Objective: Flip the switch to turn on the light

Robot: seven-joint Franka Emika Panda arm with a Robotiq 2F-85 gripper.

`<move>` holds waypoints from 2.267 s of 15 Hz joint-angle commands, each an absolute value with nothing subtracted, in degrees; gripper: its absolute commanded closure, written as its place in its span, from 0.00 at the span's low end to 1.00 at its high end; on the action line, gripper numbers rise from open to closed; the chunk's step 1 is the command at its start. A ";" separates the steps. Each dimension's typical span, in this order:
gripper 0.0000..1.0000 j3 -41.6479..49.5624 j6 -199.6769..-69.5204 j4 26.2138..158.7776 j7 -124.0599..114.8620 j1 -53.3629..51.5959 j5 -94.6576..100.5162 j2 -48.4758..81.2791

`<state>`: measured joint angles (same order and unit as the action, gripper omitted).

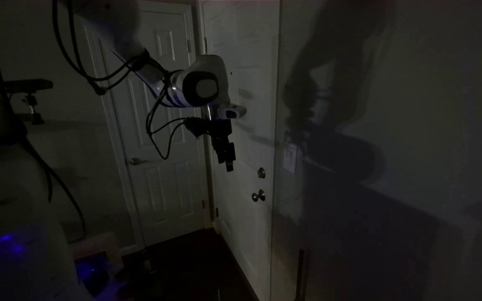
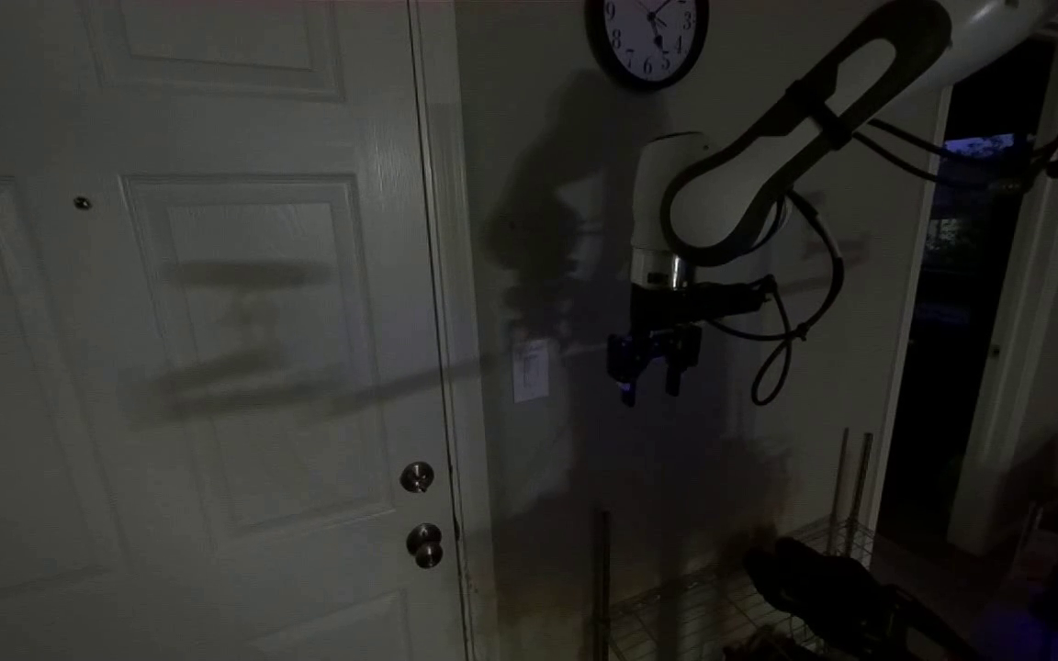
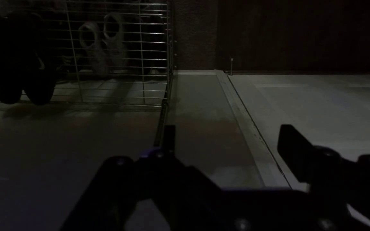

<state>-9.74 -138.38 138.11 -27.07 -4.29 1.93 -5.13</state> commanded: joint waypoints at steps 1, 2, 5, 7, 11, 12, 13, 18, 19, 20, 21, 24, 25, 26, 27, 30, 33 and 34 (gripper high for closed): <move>0.47 -9.97 -138.65 135.37 -27.07 -5.50 3.77 -2.73; 0.55 -10.08 -138.88 134.57 -27.19 -5.84 4.26 -2.04; 0.74 -10.00 -139.08 132.15 -27.64 -6.80 6.38 0.05; 0.87 -9.69 -139.50 130.74 -27.87 -7.23 7.72 1.42; 1.00 -9.15 -141.71 128.46 -27.91 -7.92 9.30 4.19; 1.00 -8.96 -142.88 127.96 -28.29 -8.07 10.11 4.89; 1.00 -8.72 -144.43 127.56 -28.93 -8.25 11.01 5.55; 0.99 -6.13 -151.02 125.00 -32.82 -9.97 17.13 8.97; 0.99 -5.37 -151.85 124.43 -34.01 -10.48 18.51 9.58; 0.99 -4.54 -152.62 123.92 -35.33 -11.05 20.00 10.16; 0.99 -3.60 -153.31 123.32 -37.05 -11.66 21.88 10.71; 0.98 -1.15 -154.39 121.10 -40.68 -13.13 25.97 12.82; 0.99 -0.44 -154.57 120.22 -41.52 -13.55 27.00 13.57; 0.98 0.21 -154.65 119.11 -41.98 -13.87 27.56 14.44; 0.99 0.82 -154.65 118.03 -42.46 -14.22 28.16 15.30; 0.99 2.26 -154.34 114.20 -42.03 -15.07 27.79 18.26; 0.99 3.77 -153.79 110.69 -41.57 -16.07 27.27 21.09; 0.99 4.15 -153.61 109.59 -41.19 -16.24 26.78 22.09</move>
